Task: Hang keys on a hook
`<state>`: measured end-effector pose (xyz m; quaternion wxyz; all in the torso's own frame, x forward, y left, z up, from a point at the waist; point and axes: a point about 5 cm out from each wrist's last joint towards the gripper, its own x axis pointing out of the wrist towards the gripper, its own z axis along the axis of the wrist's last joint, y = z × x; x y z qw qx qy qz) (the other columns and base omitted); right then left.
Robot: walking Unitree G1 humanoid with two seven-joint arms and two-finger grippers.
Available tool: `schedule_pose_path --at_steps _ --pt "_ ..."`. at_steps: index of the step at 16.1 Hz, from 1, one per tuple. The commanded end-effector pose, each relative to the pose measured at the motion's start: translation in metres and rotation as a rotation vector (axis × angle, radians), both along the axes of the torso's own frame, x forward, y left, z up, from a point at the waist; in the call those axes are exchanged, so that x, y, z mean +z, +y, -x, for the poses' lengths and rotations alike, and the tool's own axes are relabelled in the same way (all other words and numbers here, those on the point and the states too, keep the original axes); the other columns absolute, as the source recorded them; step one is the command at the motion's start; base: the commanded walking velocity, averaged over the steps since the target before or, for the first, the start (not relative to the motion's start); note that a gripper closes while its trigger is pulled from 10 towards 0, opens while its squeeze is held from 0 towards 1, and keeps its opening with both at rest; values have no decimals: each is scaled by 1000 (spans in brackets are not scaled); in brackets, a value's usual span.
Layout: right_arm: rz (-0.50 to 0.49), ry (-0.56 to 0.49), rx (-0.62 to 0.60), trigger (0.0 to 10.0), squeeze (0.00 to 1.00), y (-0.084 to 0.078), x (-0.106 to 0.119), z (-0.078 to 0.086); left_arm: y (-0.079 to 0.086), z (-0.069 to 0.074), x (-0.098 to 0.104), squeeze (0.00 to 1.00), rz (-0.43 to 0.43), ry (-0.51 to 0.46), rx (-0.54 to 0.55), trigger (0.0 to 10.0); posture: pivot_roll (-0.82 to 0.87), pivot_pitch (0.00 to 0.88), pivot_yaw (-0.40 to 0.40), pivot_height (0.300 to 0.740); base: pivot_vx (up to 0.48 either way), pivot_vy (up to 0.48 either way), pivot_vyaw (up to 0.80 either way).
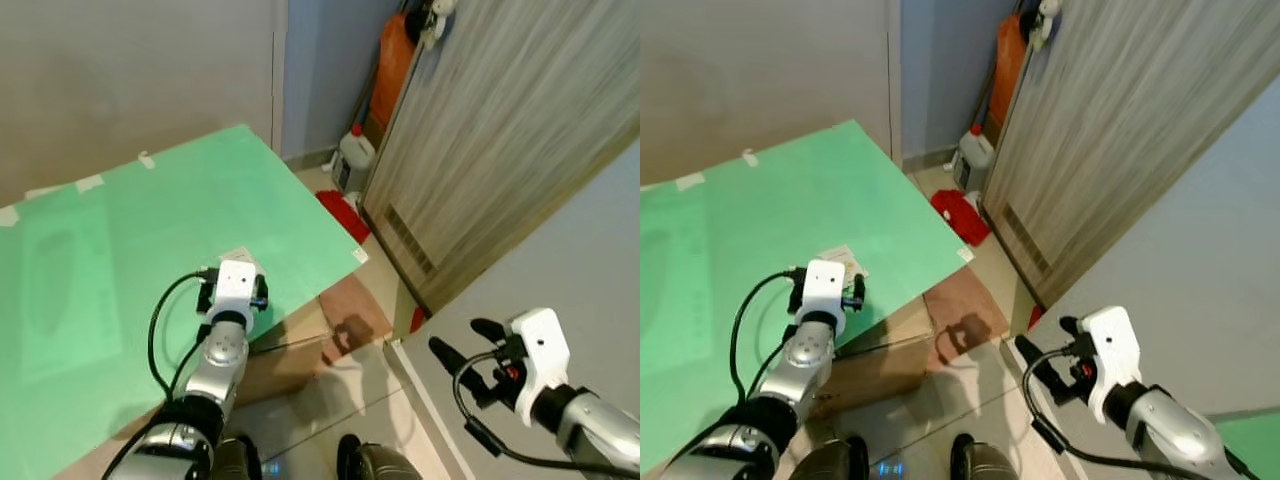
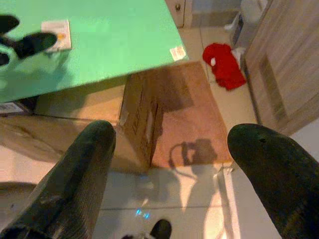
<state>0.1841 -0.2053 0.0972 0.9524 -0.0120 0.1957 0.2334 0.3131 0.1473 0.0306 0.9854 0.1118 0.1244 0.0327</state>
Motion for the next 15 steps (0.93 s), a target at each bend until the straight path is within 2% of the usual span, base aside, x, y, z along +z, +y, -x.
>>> schedule_pose_path --at_steps 1,5,8,11,15 --pt "16 11 -18 10000 0 -5 4 6 -4 2 -5 0 24 19 -18 10000 -260 225 -106 740 0 0 0" --pt "14 33 -31 10000 0 -2 3 13 -5 0 -7 0 18 61 -45 10000 -268 230 -96 740 0 0 0" --pt "7 47 -43 10000 0 0 2 16 -1 3 -15 0 2 123 -38 10000 -268 235 -83 740 0 0 0" --pt "3 60 -50 10000 0 2 1 19 3 5 -19 0 -9 150 -30 10000 -267 232 -80 740 0 0 0" --pt "4 63 -53 10000 0 2 1 19 5 1 -15 0 -12 147 -47 10000 -269 230 -78 740 0 0 0"
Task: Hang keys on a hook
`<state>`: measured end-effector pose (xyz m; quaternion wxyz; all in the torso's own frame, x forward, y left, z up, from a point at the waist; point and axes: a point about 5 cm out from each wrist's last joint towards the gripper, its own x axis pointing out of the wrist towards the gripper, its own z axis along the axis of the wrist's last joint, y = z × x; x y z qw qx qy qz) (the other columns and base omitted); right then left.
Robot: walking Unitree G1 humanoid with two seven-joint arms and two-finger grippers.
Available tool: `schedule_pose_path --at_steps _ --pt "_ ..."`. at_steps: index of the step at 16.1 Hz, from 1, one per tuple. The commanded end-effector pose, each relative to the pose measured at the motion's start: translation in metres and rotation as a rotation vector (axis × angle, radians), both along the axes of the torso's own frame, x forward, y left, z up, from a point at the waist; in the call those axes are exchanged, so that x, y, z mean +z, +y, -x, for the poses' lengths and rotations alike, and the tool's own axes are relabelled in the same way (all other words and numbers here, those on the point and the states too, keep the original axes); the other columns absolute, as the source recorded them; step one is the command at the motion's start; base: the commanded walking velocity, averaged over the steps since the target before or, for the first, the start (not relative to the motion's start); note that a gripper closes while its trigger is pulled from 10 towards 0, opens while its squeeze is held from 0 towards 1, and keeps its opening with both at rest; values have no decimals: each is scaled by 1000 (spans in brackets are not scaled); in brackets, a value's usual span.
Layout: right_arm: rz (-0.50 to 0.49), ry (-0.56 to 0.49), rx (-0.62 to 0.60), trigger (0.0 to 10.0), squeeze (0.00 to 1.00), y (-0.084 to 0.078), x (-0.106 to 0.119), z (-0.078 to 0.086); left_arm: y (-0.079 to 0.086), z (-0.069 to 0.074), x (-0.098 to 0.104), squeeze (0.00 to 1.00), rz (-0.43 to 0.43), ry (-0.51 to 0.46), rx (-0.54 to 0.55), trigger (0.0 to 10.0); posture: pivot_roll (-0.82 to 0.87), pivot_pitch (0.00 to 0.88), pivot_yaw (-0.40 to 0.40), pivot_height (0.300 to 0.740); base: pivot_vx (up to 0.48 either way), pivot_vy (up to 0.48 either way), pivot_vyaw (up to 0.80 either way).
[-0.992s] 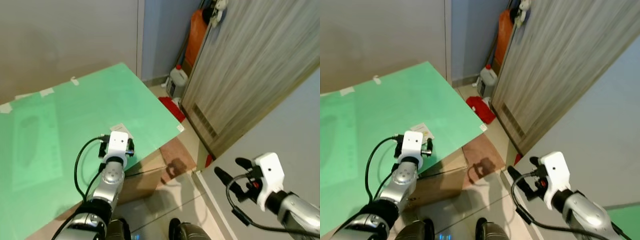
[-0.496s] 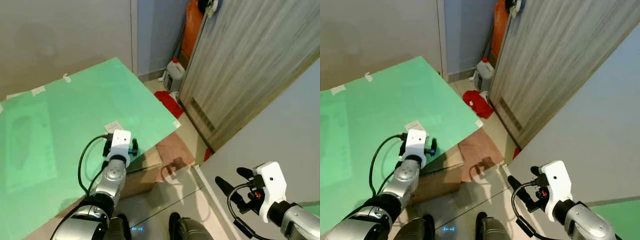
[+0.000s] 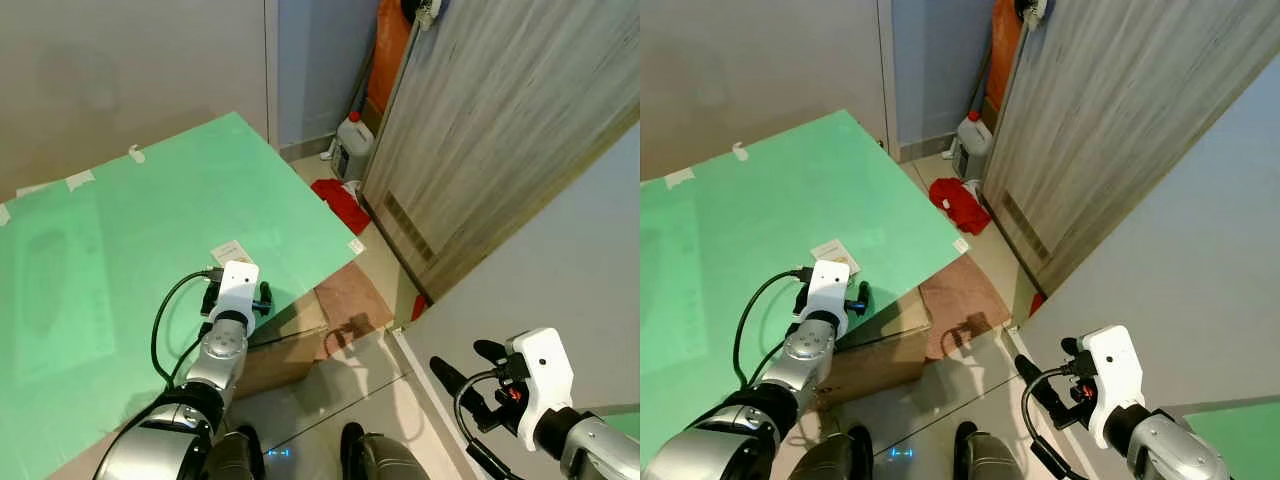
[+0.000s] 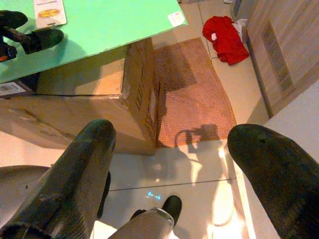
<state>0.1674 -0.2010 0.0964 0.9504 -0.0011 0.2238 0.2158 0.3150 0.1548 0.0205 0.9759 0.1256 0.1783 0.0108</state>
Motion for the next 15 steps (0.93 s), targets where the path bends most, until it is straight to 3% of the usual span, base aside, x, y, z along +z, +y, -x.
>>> schedule_pose_path --at_steps 1,6,9,10,11,12,15 --pt "5 8 -17 10000 0 -3 1 3 -3 2 -4 0 -13 24 -26 10000 -270 234 -80 740 0 0 0" --pt "9 19 -20 10000 0 -3 0 6 2 3 -7 0 -37 68 -37 10000 -280 239 -83 740 0 0 0" --pt "9 27 -19 10000 0 -3 0 9 0 7 -14 0 -42 139 -91 10000 -287 247 -87 740 0 0 0" --pt "10 33 -21 10000 0 -3 0 11 -2 12 -21 0 6 204 -96 10000 -287 250 -87 740 0 0 0" --pt "10 36 -21 10000 0 -3 -1 12 -1 13 -23 0 -6 231 -108 6824 -287 249 -85 740 0 0 0" --pt "10 38 -21 10000 0 -3 -1 12 0 13 -23 0 -4 244 -111 0 -285 249 -84 740 0 0 0" --pt "9 42 -24 10000 0 -3 -2 12 2 13 -24 0 -3 264 -100 0 -278 249 -79 740 0 0 0"
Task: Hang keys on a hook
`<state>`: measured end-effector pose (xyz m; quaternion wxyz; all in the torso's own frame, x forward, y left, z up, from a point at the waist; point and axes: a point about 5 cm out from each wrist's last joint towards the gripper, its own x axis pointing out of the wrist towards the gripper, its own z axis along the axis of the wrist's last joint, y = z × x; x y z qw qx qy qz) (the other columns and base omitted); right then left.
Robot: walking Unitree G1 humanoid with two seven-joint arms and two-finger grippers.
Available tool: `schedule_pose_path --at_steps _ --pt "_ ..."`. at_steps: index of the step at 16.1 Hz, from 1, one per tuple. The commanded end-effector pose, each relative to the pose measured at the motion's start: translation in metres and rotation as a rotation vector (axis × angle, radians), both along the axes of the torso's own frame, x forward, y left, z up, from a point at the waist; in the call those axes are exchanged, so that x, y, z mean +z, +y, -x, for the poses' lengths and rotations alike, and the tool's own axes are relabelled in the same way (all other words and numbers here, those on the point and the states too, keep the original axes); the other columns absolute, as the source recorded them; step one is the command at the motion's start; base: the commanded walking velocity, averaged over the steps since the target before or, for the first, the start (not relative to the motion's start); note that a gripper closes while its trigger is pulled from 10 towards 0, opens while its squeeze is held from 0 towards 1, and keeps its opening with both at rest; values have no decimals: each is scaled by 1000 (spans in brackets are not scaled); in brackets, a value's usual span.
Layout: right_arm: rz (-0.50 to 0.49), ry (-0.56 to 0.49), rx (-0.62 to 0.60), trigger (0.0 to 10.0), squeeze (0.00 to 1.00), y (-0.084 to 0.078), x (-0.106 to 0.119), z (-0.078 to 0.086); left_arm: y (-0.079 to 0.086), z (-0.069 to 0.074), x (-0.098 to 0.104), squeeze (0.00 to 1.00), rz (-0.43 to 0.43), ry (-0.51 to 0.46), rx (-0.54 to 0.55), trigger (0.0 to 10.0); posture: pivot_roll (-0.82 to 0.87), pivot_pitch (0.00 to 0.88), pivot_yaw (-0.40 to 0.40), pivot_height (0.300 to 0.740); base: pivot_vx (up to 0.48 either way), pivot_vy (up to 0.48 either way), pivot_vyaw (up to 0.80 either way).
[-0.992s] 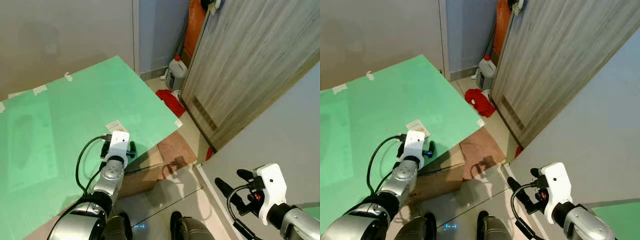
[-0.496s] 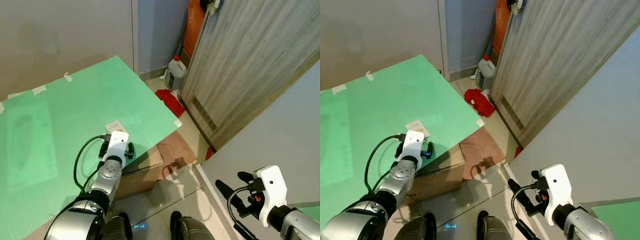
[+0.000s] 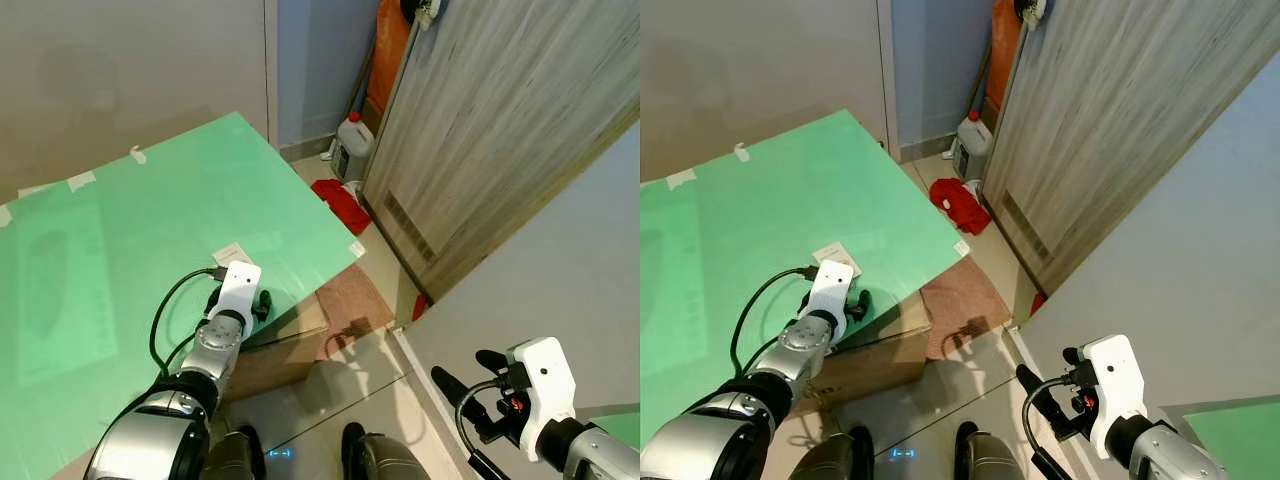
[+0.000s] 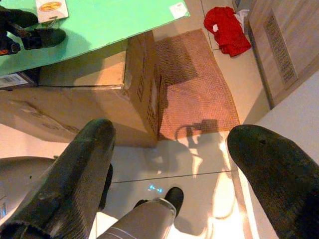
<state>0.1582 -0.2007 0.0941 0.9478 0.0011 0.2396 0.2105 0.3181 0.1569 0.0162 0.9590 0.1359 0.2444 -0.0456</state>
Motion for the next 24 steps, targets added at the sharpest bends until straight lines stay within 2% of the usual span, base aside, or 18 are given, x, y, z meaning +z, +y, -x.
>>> schedule_pose_path --at_steps 1,8,11,13,15,16,17,21,24 --pt "4 11 -14 10000 0 -3 0 3 1 17 -20 0 0 116 7 0 -275 249 -79 740 0 0 0" --pt "-4 17 -7 10000 0 0 -4 -1 -1 28 -29 0 34 110 12 0 -254 251 -83 740 0 0 0" --pt "-6 16 -6 10000 0 1 -6 -4 -10 28 -27 0 31 63 -29 0 -239 241 -78 740 0 0 0" --pt "-13 10 -7 10000 0 3 -8 -7 -14 26 -21 0 40 -6 -45 0 -225 235 -73 740 0 0 0" --pt "-18 6 -4 10000 0 5 -8 -9 -9 17 -11 0 7 -69 -37 0 -218 230 -72 740 0 0 0" --pt "-21 4 -1 10000 0 6 -9 -10 -4 10 -4 0 -15 -100 -27 3686 -216 226 -70 740 0 0 0" --pt "-25 4 3 10000 0 8 -10 -11 3 1 7 0 -39 -134 -15 10000 -214 218 -63 740 0 0 0" --pt "-29 8 -2 10000 0 8 -13 -9 18 -15 28 0 -68 -199 26 10000 -215 204 -47 740 0 0 0" --pt "-26 13 -12 10000 0 6 -14 -3 23 -25 40 0 -77 -221 31 10000 -232 203 -34 740 0 0 0"
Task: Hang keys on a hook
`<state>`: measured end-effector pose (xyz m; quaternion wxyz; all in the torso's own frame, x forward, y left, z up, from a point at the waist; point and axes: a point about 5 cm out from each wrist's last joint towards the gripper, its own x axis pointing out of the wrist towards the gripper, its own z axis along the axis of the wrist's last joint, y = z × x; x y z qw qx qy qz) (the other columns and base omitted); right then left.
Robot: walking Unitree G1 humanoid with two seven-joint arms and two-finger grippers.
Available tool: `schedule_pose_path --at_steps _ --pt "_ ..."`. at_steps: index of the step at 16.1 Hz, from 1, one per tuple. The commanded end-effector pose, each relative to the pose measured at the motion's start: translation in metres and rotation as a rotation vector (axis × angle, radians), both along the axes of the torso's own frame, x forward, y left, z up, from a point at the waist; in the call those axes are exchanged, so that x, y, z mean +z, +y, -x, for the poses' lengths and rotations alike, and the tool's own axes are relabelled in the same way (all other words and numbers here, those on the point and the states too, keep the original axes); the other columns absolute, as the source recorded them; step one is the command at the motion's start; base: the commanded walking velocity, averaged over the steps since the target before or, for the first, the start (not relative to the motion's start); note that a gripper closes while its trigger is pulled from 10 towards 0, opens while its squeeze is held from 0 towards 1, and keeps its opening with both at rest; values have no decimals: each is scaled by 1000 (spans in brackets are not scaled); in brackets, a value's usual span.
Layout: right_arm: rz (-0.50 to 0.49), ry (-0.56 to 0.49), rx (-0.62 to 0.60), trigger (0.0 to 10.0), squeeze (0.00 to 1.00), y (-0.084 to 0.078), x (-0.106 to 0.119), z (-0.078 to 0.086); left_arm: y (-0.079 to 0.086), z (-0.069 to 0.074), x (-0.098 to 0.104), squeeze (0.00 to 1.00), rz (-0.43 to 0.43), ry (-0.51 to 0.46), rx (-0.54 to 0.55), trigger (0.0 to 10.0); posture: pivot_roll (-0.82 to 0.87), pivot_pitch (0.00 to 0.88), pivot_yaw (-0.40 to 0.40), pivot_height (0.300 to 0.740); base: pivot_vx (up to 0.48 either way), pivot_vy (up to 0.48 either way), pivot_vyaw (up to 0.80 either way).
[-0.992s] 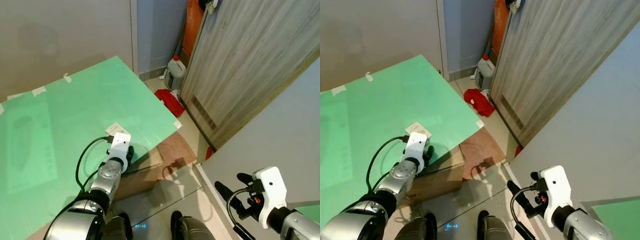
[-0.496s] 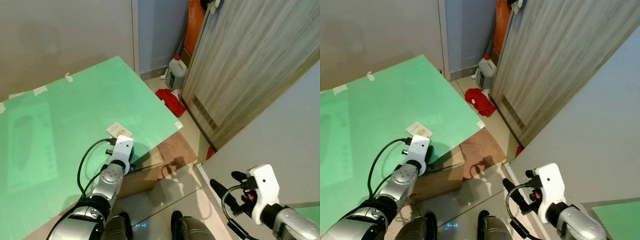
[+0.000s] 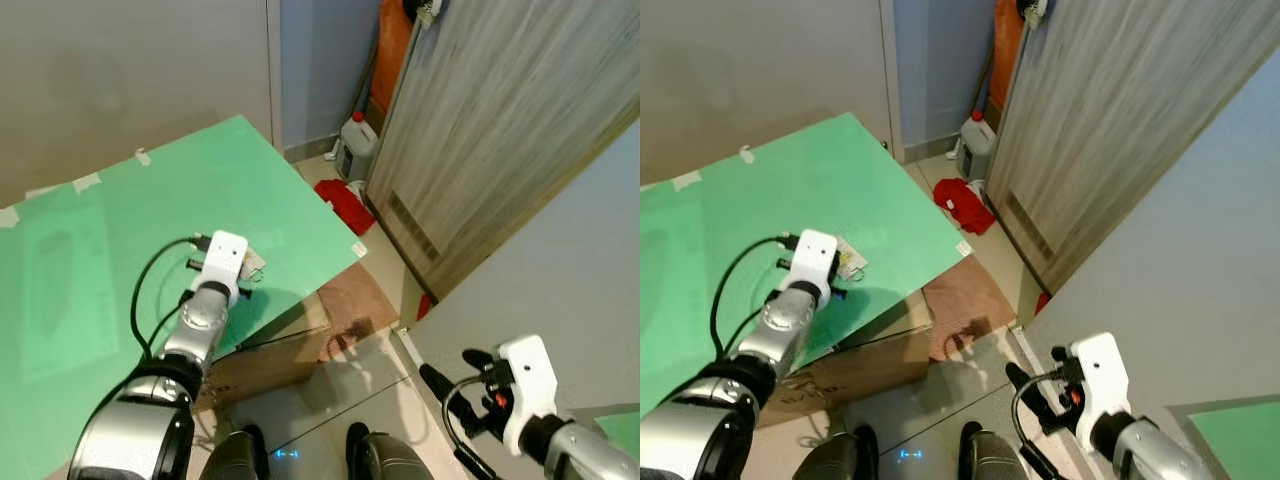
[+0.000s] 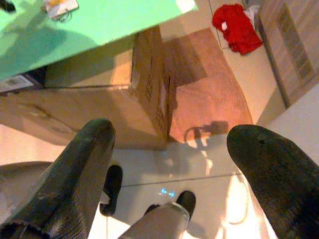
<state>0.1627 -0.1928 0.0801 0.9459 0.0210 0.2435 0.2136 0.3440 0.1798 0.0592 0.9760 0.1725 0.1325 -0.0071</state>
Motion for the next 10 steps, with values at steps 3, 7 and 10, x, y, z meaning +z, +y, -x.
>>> schedule_pose_path --at_steps 3,7,10 --pt "40 3 -30 10000 0 -10 5 13 2 1 -5 0 23 53 6 10000 -296 229 -32 740 0 0 0" --pt "68 37 -50 10000 0 -16 13 42 2 7 -15 0 45 115 5 10000 -367 271 -29 740 0 0 0" --pt "66 46 -68 10000 0 -15 14 48 6 13 -25 0 65 192 4 10000 -383 278 -16 740 0 0 0"
